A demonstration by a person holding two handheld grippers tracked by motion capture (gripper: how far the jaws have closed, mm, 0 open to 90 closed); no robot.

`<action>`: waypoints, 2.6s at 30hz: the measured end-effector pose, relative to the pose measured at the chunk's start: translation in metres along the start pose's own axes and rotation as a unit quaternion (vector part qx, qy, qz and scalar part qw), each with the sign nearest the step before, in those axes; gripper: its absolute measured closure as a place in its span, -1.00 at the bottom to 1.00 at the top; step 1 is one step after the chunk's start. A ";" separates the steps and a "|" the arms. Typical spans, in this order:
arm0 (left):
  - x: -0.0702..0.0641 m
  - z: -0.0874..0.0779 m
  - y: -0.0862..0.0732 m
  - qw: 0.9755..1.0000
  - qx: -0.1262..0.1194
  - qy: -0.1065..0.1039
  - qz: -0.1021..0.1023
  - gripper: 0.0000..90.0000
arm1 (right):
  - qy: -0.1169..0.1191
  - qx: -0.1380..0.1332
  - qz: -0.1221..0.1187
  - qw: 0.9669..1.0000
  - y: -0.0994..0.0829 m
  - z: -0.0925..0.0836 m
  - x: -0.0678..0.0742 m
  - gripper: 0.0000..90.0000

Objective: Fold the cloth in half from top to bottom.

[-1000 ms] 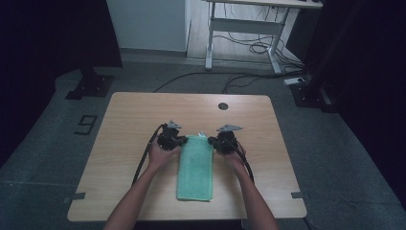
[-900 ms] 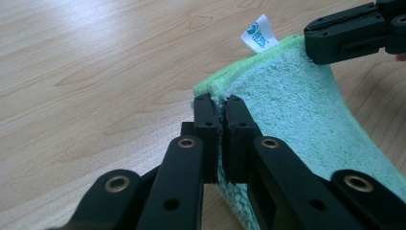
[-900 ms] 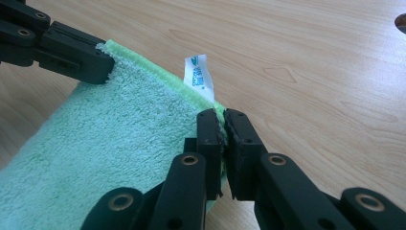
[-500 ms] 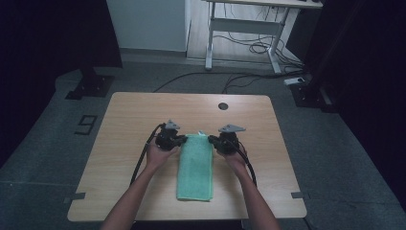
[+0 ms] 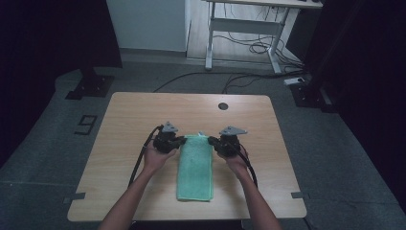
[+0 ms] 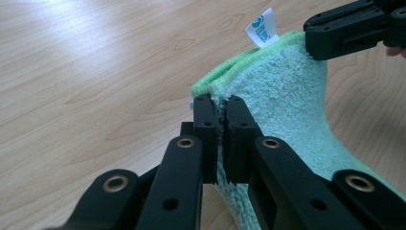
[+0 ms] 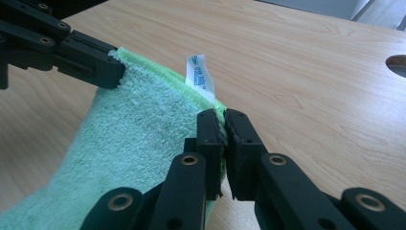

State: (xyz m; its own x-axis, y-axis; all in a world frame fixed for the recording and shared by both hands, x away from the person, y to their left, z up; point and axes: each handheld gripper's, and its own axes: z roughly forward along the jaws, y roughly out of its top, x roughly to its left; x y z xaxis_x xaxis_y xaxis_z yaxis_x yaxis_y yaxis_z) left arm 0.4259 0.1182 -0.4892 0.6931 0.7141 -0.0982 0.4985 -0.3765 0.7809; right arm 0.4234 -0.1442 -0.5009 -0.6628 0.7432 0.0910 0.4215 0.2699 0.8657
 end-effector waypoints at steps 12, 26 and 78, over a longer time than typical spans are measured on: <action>-0.006 -0.010 -0.005 1.000 -0.009 -0.002 0.009 0.90 | 0.012 -0.011 -0.004 1.000 -0.004 -0.009 0.007 0.87; -0.012 -0.017 -0.006 1.000 -0.013 -0.005 0.012 0.90 | 0.020 -0.015 -0.007 1.000 -0.006 -0.015 0.011 0.87; -0.040 -0.045 -0.038 0.999 -0.023 -0.022 0.028 0.90 | 0.072 -0.033 -0.019 0.997 -0.033 -0.047 0.037 0.88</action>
State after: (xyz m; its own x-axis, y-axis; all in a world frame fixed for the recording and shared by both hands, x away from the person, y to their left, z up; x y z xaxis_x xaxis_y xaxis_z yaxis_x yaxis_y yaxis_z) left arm 0.3558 0.1307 -0.4875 0.7417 0.6659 -0.0806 0.4355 -0.3867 0.8129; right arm 0.3563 -0.1545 -0.5026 -0.7610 0.6369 0.1230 0.3558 0.2513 0.9001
